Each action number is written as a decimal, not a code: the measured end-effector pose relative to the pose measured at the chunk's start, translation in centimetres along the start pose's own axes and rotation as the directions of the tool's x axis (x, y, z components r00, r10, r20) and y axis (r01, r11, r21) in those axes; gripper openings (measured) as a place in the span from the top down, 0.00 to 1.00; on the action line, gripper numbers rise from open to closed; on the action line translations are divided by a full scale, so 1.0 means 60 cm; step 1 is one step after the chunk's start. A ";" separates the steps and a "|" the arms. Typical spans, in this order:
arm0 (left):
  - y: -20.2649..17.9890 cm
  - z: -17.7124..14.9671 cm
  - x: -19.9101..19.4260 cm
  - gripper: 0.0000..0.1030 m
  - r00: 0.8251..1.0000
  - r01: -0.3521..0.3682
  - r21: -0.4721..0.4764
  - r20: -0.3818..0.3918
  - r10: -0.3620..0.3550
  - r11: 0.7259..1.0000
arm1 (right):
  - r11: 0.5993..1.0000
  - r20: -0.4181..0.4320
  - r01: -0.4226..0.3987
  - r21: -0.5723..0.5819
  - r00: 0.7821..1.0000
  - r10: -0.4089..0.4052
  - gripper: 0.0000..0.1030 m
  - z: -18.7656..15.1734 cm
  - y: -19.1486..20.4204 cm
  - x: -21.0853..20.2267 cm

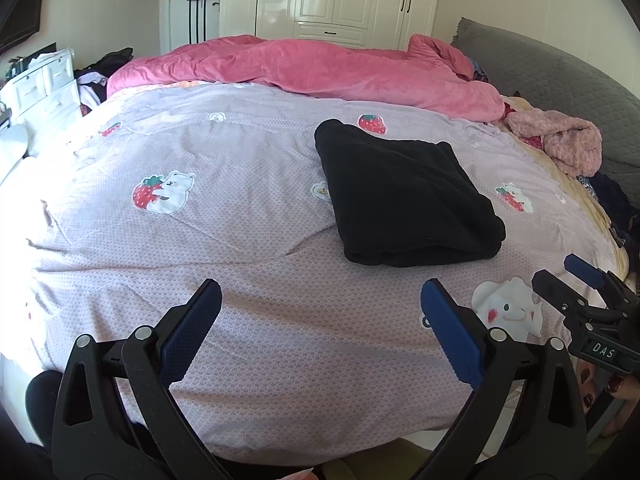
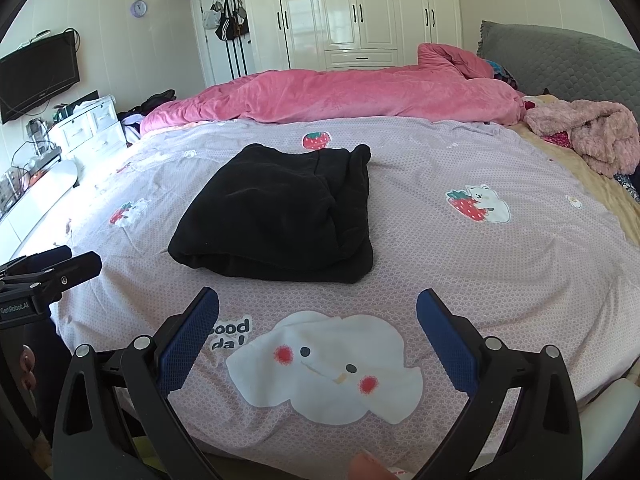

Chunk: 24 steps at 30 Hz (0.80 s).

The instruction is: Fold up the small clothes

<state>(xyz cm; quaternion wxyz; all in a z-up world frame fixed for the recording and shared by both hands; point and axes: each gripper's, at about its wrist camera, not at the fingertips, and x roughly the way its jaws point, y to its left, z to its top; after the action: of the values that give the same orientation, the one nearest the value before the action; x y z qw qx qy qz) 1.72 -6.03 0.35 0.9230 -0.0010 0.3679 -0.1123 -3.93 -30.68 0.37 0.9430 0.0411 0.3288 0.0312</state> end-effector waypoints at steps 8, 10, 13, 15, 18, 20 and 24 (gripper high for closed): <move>0.000 0.000 0.000 0.09 1.000 -0.006 0.002 0.000 0.006 1.000 | 1.000 0.000 0.001 0.003 1.000 -0.001 0.04 -0.002 0.000 -0.001; -0.001 0.000 0.000 0.09 1.000 -0.007 0.002 -0.003 0.007 1.000 | 1.000 -0.003 0.000 0.004 1.000 0.000 0.04 -0.003 0.000 -0.001; -0.002 0.000 0.000 0.09 1.000 -0.008 0.003 -0.004 0.008 1.000 | 1.000 -0.005 0.001 0.004 1.000 -0.001 0.04 -0.003 0.000 0.000; -0.002 0.000 0.001 0.09 1.000 -0.008 0.002 -0.004 0.008 1.000 | 1.000 -0.005 0.000 0.007 1.000 0.000 0.04 -0.004 -0.001 -0.001; -0.002 0.000 0.000 0.09 1.000 -0.009 0.003 -0.004 0.009 1.000 | 1.000 -0.006 0.001 0.005 1.000 -0.001 0.04 -0.004 -0.001 -0.001; -0.002 0.000 0.001 0.09 1.000 -0.009 0.004 -0.004 0.009 1.000 | 1.000 -0.005 0.000 0.009 1.000 0.000 0.04 -0.004 -0.001 -0.001; -0.001 -0.001 0.002 0.09 1.000 -0.010 0.005 -0.005 0.010 1.000 | 1.000 -0.005 0.003 0.011 1.000 -0.003 0.04 -0.004 -0.001 -0.002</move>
<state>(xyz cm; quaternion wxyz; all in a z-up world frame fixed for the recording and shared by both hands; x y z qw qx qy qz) 1.76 -6.09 0.26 0.9226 0.0033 0.3701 -0.1087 -4.14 -30.72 0.26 0.9419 0.0459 0.3316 0.0281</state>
